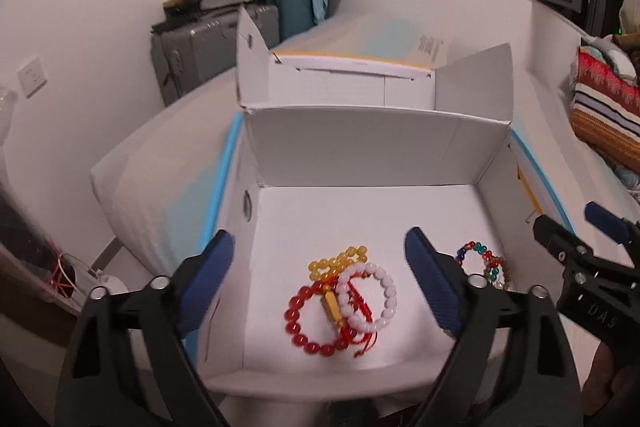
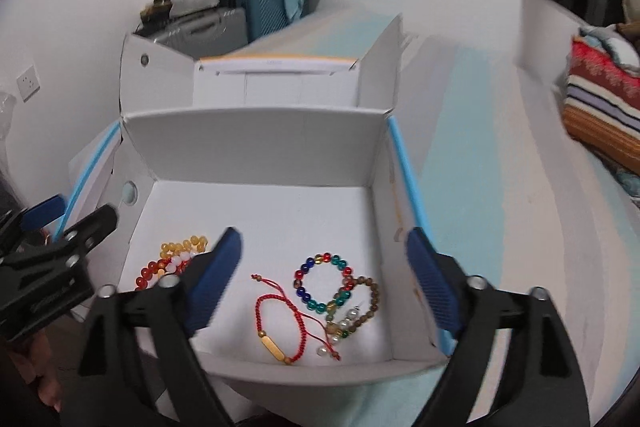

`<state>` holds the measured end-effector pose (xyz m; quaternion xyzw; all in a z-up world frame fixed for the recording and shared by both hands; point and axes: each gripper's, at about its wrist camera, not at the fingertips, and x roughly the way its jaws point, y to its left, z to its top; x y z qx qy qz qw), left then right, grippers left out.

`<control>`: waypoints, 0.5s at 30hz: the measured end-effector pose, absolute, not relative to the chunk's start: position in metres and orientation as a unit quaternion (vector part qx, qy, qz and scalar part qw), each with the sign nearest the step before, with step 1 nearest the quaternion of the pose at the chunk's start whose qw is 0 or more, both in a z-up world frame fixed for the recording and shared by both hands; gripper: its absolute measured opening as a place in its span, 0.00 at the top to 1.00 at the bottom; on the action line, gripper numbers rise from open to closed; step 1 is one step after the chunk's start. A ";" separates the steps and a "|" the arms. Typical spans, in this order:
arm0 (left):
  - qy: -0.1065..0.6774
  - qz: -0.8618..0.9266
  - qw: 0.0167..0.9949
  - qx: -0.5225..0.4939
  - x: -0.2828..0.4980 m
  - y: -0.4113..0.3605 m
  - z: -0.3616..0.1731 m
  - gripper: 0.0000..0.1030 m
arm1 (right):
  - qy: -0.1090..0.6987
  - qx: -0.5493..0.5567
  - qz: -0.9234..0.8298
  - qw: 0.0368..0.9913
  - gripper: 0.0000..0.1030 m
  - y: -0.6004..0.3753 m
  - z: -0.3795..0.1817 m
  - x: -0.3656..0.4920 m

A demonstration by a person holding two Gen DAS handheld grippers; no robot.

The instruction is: Organize jewelry

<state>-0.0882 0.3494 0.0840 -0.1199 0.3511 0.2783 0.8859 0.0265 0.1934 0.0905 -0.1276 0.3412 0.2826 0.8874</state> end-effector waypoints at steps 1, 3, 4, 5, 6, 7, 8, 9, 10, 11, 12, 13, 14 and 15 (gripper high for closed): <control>0.345 0.279 0.888 -0.119 -0.096 0.345 0.085 0.10 | 0.339 -0.124 0.283 0.888 0.12 0.189 0.091 0.023; 0.339 0.276 0.892 -0.118 -0.107 0.339 0.087 0.06 | 0.338 -0.114 0.284 0.890 0.09 0.179 0.091 0.015; 0.336 0.275 0.893 -0.115 -0.112 0.336 0.088 0.06 | 0.336 -0.110 0.283 0.891 0.08 0.173 0.090 0.011; 0.334 0.276 0.894 -0.113 -0.116 0.333 0.087 0.06 | 0.335 -0.109 0.282 0.892 0.07 0.171 0.089 0.007; 0.335 0.277 0.894 -0.111 -0.120 0.329 0.087 0.06 | 0.333 -0.107 0.280 0.894 0.07 0.166 0.088 0.002; 0.337 0.278 0.893 -0.107 -0.124 0.325 0.084 0.06 | 0.330 -0.107 0.275 0.897 0.07 0.162 0.087 -0.003; 0.338 0.275 0.894 -0.106 -0.129 0.323 0.082 0.06 | 0.328 -0.108 0.271 0.898 0.07 0.159 0.087 -0.007; 0.339 0.272 0.894 -0.106 -0.131 0.320 0.080 0.06 | 0.327 -0.107 0.269 0.899 0.07 0.156 0.085 -0.011; 0.341 0.268 0.895 -0.108 -0.134 0.317 0.077 0.06 | 0.325 -0.106 0.266 0.901 0.07 0.153 0.084 -0.016; 0.341 0.264 0.896 -0.108 -0.137 0.315 0.075 0.06 | 0.323 -0.106 0.263 0.903 0.07 0.151 0.083 -0.019; 0.341 0.261 0.897 -0.107 -0.140 0.313 0.073 0.06 | 0.317 -0.108 0.257 0.906 0.07 0.148 0.082 -0.023; 0.343 0.257 0.897 -0.108 -0.141 0.312 0.070 0.06 | 0.314 -0.109 0.253 0.909 0.07 0.146 0.081 -0.027; 0.345 0.253 0.897 -0.112 -0.143 0.310 0.067 0.06 | 0.314 -0.112 0.252 0.908 0.07 0.145 0.079 -0.030; 0.345 0.246 0.898 -0.117 -0.144 0.311 0.065 0.06 | 0.316 -0.112 0.253 0.908 0.07 0.144 0.077 -0.032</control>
